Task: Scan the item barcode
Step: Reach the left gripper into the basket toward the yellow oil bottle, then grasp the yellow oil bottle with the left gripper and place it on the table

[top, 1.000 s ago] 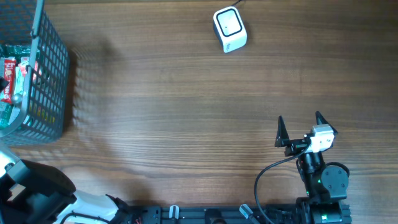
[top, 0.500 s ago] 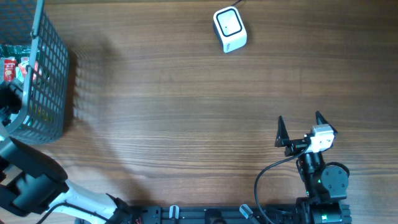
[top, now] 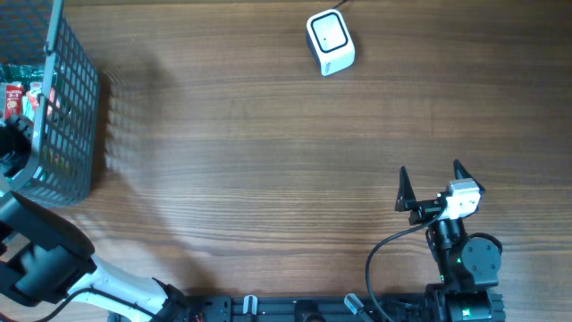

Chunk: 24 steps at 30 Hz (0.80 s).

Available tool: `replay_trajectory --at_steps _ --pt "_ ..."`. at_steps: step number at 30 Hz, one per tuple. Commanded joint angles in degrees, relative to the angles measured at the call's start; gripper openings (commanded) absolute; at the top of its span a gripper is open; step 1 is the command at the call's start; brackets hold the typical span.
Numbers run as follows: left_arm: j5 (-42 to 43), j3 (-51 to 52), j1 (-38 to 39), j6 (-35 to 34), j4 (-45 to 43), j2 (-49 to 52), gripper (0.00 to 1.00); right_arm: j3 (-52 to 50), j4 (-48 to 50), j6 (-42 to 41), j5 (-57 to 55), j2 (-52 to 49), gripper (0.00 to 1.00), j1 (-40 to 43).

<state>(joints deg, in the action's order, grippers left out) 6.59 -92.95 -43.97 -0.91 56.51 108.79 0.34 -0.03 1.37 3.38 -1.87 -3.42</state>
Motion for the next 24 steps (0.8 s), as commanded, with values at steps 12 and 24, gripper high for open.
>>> replay_trajectory --at_steps 12,24 --pt "1.55 0.48 0.24 0.46 0.22 0.72 0.46 -0.04 0.11 -0.04 -0.55 0.20 1.00 0.39" --pt "1.51 -10.60 0.22 -2.80 -0.22 -5.60 0.34 -0.04 0.11 -0.04 -0.55 0.20 1.00 0.39"
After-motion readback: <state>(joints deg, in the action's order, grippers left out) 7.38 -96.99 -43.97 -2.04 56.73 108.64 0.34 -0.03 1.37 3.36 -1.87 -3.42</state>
